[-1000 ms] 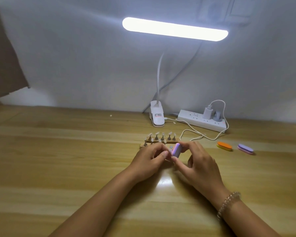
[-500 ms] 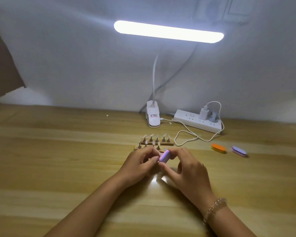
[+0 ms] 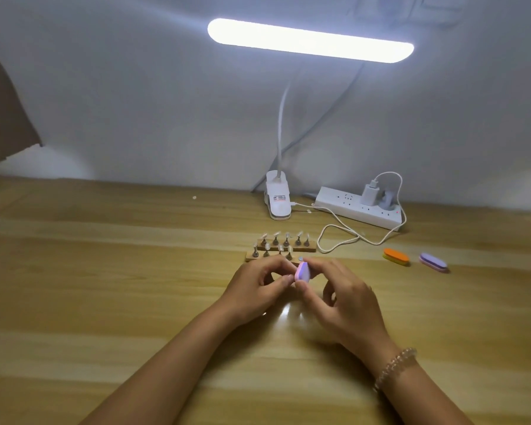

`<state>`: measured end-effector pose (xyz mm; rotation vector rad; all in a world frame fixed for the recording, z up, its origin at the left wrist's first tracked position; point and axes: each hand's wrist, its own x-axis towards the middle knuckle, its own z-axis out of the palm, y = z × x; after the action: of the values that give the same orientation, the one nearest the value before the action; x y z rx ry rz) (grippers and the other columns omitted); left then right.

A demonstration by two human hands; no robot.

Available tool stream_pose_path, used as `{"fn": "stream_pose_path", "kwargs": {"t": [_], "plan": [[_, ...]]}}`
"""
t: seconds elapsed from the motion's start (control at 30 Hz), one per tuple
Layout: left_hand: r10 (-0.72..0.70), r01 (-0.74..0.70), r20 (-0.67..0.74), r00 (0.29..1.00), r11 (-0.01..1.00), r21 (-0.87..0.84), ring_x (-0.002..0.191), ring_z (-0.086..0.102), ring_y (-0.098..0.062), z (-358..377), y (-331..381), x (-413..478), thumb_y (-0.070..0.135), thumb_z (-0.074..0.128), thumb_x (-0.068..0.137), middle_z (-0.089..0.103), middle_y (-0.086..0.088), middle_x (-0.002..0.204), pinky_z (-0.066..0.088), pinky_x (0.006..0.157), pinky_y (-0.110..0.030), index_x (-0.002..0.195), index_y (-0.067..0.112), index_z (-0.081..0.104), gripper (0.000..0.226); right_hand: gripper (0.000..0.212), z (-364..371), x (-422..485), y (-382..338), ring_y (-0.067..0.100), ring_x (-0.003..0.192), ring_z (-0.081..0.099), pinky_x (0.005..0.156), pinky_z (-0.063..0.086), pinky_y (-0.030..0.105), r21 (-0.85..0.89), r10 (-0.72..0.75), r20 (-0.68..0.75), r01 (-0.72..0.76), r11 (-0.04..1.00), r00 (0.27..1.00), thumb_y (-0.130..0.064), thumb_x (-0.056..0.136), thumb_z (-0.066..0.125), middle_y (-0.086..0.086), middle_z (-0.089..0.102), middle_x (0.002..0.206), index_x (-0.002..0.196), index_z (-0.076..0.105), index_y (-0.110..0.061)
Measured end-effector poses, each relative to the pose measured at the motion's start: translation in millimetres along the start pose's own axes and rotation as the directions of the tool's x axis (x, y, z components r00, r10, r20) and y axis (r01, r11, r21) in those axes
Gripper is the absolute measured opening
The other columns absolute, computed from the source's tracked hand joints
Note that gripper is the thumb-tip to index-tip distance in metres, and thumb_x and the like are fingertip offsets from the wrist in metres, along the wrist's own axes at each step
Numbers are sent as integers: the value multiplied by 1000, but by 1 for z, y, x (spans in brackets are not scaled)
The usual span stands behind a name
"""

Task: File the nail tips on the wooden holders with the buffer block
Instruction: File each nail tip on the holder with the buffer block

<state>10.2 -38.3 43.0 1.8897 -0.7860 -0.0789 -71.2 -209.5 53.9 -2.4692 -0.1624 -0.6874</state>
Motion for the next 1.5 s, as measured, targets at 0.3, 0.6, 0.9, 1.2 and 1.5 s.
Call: {"fn": "stream_pose_path", "kwargs": {"t": [0.3, 0.6, 0.9, 1.2, 1.5], "plan": [[11, -11, 4, 1000, 997, 78, 61, 56, 9, 3, 2, -4, 21, 68, 90, 70, 19, 87, 37, 61, -11, 90, 32, 70, 11, 32, -8, -5, 0, 8, 58, 55, 58, 52, 38, -10, 61, 19, -61, 998, 998, -43, 85, 68, -18, 60, 99, 114, 64, -31], [5, -4, -19, 1000, 997, 78, 55, 56, 6, 4, -1, -3, 22, 72, 86, 69, 18, 79, 37, 57, -17, 84, 30, 71, 8, 23, -3, -2, 3, 1, 60, 52, 59, 48, 29, 4, 95, -16, -94, 996, 995, -45, 81, 72, -18, 59, 92, 99, 62, -33], [-5, 5, 0, 1000, 999, 34, 57, 56, 2, 3, -2, 1, 27, 69, 84, 71, 14, 82, 41, 59, -22, 87, 28, 73, 5, 28, -1, -1, 5, 0, 62, 50, 56, 43, 21, -19, 50, 7, -50, 999, 999, -54, 79, 68, -19, 57, 89, 97, 61, -33], [1, 0, -18, 1000, 1000, 18, 54, 53, 6, 3, 2, 3, 16, 67, 91, 72, 15, 87, 40, 56, -19, 89, 32, 70, 17, 26, -2, -3, 2, 12, 56, 52, 57, 45, 25, 72, 79, -16, -77, 994, 997, -39, 79, 76, -17, 60, 92, 101, 62, -31], [13, -13, -20, 1000, 1000, 17, 57, 51, 9, 3, -1, 3, 14, 72, 88, 72, 15, 82, 34, 57, -10, 91, 24, 77, 12, 31, -2, 0, 4, 3, 61, 49, 56, 46, 30, -5, 77, -57, -77, 997, 995, -49, 75, 72, -17, 55, 87, 94, 57, -31]]}}
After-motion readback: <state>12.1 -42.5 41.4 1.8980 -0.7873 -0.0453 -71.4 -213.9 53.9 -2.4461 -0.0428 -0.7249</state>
